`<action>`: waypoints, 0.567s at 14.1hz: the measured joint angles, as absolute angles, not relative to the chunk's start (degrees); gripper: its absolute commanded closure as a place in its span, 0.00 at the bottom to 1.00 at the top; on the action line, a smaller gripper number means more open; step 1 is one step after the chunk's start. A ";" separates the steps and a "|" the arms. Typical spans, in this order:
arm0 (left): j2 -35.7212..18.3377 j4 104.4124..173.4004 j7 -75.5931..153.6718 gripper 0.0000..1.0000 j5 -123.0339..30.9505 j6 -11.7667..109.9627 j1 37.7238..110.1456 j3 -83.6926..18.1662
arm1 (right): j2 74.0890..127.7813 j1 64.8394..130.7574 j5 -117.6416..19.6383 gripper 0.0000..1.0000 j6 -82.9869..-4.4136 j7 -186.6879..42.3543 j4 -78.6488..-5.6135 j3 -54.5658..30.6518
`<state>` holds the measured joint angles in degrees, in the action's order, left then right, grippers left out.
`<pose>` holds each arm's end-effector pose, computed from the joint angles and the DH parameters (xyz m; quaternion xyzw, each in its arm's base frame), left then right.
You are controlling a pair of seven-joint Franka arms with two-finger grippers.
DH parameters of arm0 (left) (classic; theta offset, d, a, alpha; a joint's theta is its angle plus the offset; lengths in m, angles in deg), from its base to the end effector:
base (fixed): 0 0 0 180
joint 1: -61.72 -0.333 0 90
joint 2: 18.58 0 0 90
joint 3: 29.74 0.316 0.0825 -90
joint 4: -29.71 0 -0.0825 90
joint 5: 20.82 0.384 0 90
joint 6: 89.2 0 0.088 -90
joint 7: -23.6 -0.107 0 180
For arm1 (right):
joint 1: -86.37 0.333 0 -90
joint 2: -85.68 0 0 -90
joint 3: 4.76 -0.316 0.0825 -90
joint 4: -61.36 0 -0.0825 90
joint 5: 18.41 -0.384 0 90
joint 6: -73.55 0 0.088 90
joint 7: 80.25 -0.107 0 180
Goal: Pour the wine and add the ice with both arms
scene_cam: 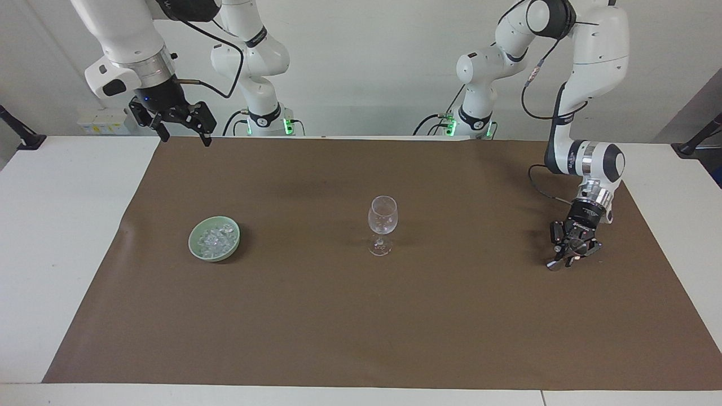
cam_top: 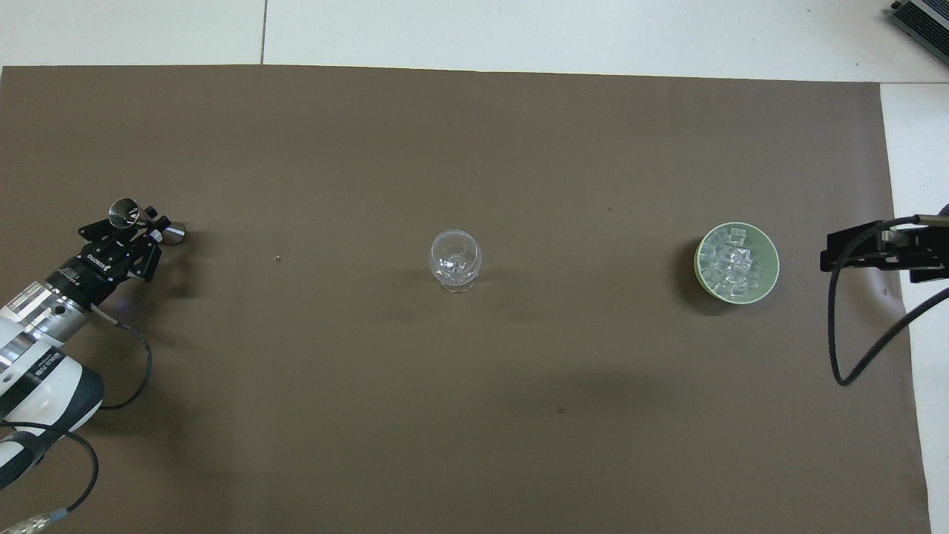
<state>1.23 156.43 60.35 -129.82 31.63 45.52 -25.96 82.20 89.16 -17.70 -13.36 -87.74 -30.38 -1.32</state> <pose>0.5318 0.1465 0.2266 0.2378 0.7674 -0.2074 0.5581 0.5299 -0.0084 0.6384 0.9974 -0.0712 -0.0116 0.0051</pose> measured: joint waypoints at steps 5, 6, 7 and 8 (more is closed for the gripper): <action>1.32 156.43 60.34 0.76 -129.82 31.63 45.52 -25.95 | 82.20 89.16 -17.70 0.00 -13.36 -87.74 -30.38 -1.32; 1.35 156.43 60.34 0.76 -129.82 31.63 45.52 -25.95 | 82.20 89.16 -17.70 0.00 -13.36 -87.74 -30.38 -1.32; 1.35 156.43 60.34 0.76 -129.82 31.63 45.52 -25.95 | 82.20 89.16 -17.70 0.00 -13.36 -87.74 -30.38 -1.32; 1.35 156.43 60.34 0.76 -129.82 31.63 45.52 -25.95 | 82.20 89.16 -17.70 0.00 -13.36 -87.74 -30.38 -1.32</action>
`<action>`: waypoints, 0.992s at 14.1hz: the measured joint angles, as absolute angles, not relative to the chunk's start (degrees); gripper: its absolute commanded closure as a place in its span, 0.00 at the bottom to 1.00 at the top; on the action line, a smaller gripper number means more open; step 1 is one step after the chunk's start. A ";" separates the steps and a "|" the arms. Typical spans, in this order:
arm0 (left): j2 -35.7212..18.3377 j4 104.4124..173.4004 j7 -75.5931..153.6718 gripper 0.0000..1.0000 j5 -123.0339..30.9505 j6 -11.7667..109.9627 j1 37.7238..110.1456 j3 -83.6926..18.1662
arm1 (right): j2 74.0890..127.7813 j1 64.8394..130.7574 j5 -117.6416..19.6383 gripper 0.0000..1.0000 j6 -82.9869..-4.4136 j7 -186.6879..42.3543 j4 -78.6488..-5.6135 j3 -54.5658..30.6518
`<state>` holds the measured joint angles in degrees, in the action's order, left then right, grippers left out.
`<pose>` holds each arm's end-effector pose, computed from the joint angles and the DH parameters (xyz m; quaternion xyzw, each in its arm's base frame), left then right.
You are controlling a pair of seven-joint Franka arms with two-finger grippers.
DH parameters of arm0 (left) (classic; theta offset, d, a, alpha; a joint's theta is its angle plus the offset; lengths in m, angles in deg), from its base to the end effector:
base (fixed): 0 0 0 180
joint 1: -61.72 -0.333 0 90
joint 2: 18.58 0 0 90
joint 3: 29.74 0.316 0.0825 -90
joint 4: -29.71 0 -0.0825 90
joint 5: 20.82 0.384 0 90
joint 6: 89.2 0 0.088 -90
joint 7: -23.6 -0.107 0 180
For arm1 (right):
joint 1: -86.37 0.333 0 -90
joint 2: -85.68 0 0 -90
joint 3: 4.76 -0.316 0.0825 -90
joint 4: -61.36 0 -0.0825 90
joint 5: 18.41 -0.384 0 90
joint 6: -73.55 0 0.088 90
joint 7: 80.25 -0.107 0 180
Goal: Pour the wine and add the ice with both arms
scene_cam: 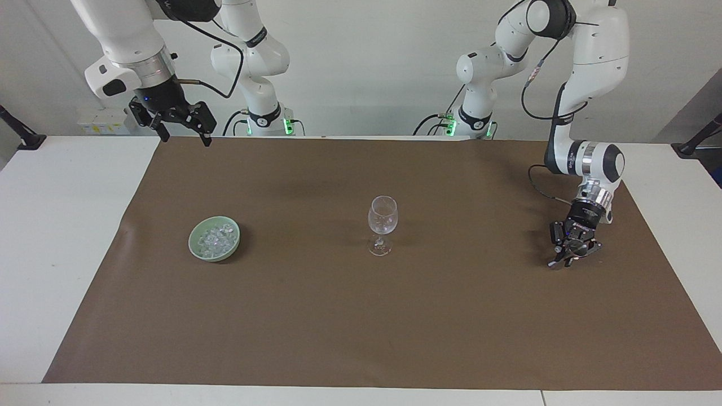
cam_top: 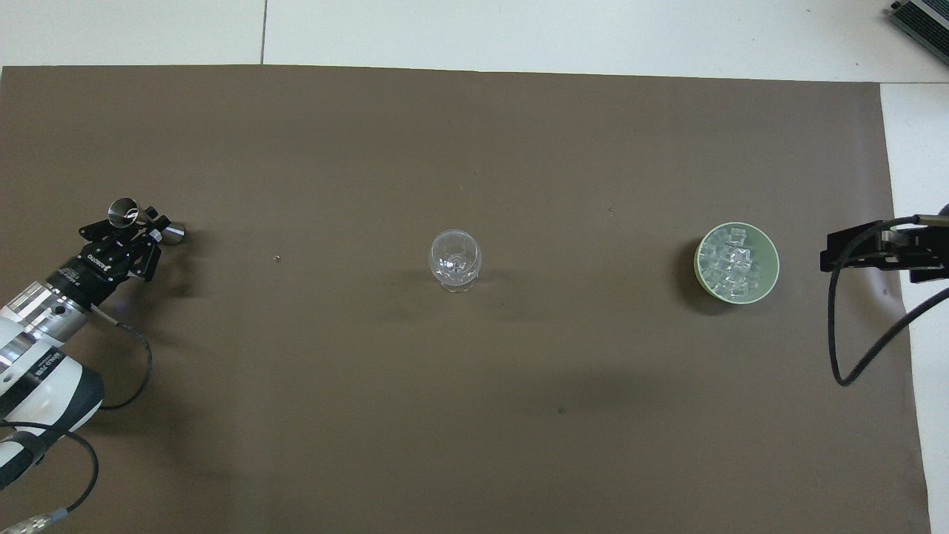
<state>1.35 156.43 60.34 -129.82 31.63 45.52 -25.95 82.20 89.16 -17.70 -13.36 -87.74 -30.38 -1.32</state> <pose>0.5315 0.1465 0.2254 0.2374 0.7680 -0.2077 0.5574 0.5299 -0.0084 0.6384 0.9974 -0.0712 -0.0116 0.0051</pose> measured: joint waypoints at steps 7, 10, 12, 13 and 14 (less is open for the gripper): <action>1.38 156.43 60.33 0.80 -129.82 31.63 45.53 -25.95 | 82.20 89.16 -17.70 0.00 -13.36 -87.74 -30.38 -1.32; 1.38 156.41 60.15 0.92 -129.82 31.63 45.53 -25.95 | 82.20 89.16 -17.70 0.00 -13.36 -87.74 -30.38 -1.32; 1.38 156.41 60.06 0.98 -129.82 31.58 45.53 -25.95 | 82.20 89.16 -17.70 0.00 -13.36 -87.74 -30.38 -1.32; 1.38 156.41 60.03 1.00 -129.82 31.55 45.53 -25.96 | 82.20 89.16 -17.70 0.00 -13.36 -87.74 -30.38 -1.32; 1.38 156.40 59.98 1.00 -129.82 31.54 45.53 -25.96 | 82.20 89.16 -17.70 0.00 -13.36 -87.74 -30.38 -1.32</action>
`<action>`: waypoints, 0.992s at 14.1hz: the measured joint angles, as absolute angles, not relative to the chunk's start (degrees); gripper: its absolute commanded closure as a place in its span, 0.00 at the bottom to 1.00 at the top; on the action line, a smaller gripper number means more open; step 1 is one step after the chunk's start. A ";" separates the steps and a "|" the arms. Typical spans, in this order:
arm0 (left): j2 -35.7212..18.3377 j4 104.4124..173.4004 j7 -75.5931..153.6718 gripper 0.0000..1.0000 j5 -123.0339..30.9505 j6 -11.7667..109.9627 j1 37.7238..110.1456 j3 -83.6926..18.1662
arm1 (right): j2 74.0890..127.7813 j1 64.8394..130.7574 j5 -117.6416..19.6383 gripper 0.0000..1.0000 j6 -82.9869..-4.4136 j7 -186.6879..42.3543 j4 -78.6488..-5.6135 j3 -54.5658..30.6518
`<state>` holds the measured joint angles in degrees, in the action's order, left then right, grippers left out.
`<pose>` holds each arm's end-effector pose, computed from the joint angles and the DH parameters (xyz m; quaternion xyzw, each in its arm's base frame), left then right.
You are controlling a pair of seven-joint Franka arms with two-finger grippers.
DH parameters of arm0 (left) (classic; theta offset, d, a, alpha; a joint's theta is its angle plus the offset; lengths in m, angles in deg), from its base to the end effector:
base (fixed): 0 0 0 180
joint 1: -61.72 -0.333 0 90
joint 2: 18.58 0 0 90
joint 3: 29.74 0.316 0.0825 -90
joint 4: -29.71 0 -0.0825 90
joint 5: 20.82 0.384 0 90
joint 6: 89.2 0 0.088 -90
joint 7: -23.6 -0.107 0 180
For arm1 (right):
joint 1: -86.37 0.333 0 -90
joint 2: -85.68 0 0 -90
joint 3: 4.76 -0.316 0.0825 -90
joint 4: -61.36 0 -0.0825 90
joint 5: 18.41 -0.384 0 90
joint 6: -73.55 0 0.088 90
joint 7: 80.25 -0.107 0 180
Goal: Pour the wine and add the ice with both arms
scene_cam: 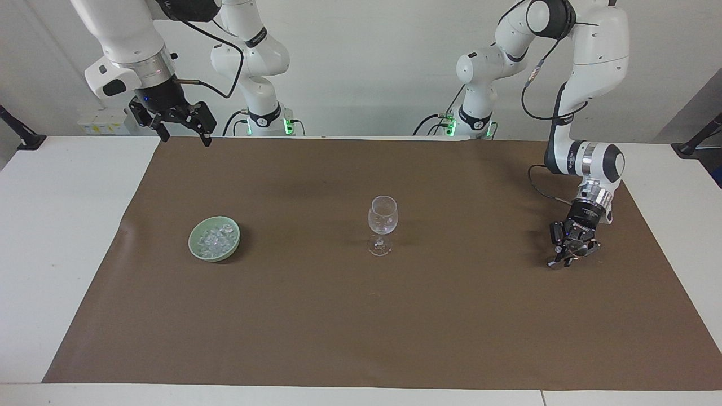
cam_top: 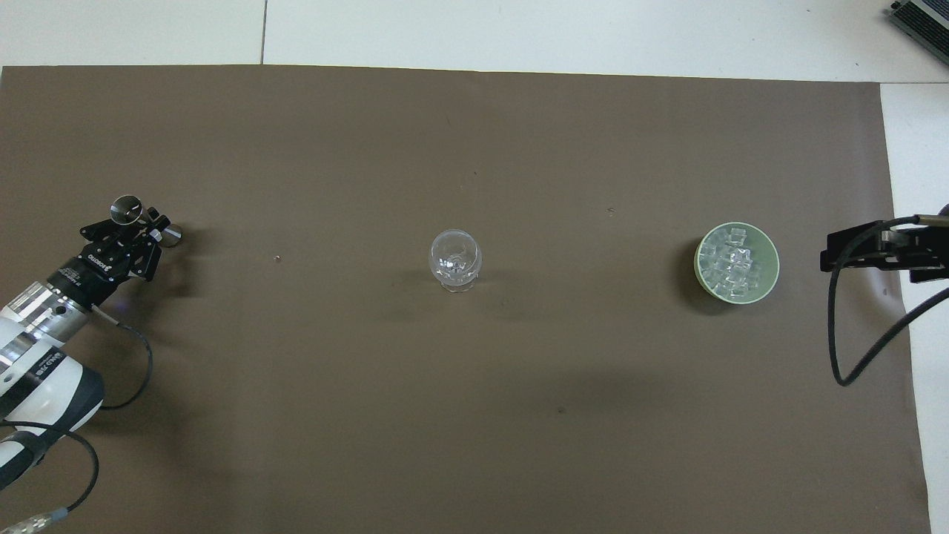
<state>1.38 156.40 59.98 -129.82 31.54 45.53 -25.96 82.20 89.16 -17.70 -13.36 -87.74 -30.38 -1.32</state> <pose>0.5318 0.1462 0.2254 0.2401 0.7667 -0.2066 0.5584 0.5299 -0.0084 0.6384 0.9974 -0.0712 -0.0116 0.0051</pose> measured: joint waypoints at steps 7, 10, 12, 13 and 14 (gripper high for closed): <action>1.04 155.30 59.69 1.00 -129.82 31.43 45.66 -26.10 | 82.20 89.16 -17.70 0.00 -13.36 -87.74 -30.38 -1.32; 0.17 154.99 59.60 1.00 -129.82 31.34 46.15 -26.24 | 82.20 89.16 -17.70 0.00 -13.36 -87.74 -30.38 -1.32; -0.64 154.95 59.55 1.00 -129.82 31.34 47.34 -26.28 | 82.20 89.16 -17.70 0.00 -13.36 -87.74 -30.38 -1.32; -1.10 154.92 59.49 1.00 -129.82 31.39 48.12 -26.28 | 82.20 89.16 -17.70 0.00 -13.36 -87.74 -30.38 -1.32; -1.64 154.91 59.45 1.00 -129.82 31.54 48.93 -26.28 | 82.20 89.16 -17.70 0.00 -13.36 -87.74 -30.38 -1.32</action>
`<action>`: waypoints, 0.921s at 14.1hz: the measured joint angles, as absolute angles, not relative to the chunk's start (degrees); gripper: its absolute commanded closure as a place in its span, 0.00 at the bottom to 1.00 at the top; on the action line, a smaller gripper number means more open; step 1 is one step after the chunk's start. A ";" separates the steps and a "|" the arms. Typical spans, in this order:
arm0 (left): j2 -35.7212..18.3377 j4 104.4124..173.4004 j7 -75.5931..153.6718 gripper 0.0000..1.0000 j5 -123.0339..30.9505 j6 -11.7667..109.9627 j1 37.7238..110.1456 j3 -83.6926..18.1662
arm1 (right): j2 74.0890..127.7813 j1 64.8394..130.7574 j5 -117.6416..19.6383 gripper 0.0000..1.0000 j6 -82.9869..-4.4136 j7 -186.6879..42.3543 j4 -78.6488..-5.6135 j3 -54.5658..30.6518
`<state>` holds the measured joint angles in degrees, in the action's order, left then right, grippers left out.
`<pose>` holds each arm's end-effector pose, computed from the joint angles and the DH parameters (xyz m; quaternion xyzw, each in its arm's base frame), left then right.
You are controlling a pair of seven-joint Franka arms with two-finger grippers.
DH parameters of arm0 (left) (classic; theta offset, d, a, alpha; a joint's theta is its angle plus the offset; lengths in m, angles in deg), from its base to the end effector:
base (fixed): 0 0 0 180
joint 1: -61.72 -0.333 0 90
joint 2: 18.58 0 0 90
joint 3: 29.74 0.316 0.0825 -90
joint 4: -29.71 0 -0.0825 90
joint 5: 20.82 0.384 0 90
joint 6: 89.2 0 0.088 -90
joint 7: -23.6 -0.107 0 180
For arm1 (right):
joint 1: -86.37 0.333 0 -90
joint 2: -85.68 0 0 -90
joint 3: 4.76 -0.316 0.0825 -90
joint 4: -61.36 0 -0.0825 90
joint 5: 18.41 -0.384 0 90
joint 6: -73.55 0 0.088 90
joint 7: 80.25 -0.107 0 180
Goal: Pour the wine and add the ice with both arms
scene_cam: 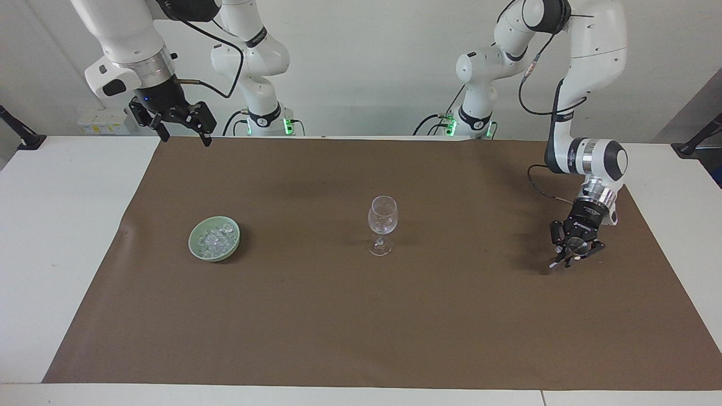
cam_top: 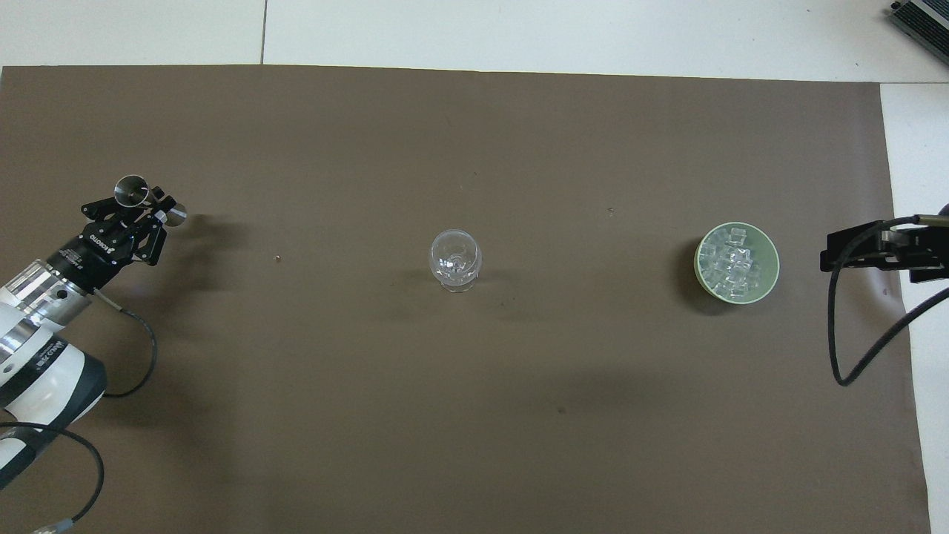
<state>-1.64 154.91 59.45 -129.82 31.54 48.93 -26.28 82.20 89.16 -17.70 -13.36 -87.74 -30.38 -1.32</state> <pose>0.5538 0.1148 0.2647 0.2815 0.7373 -0.2052 0.5788 0.5299 -0.0084 0.6384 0.9974 -0.0712 -0.0116 0.0051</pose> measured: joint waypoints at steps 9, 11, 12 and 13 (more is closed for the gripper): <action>-7.97 154.91 59.30 1.00 -130.36 43.59 59.00 -26.35 | 82.20 89.16 -17.70 0.00 -13.36 -87.74 -30.38 -1.32; -9.23 154.92 59.30 1.00 -130.67 46.12 61.71 -26.39 | 82.20 89.16 -17.70 0.00 -13.36 -87.74 -30.38 -1.32; -9.89 154.93 59.30 1.00 -130.74 47.56 63.14 -26.40 | 82.20 89.16 -17.70 0.00 -13.36 -87.74 -30.38 -1.32; -10.61 154.94 59.31 1.00 -130.84 48.93 64.60 -26.41 | 82.20 89.16 -17.70 0.00 -13.36 -87.74 -30.38 -1.32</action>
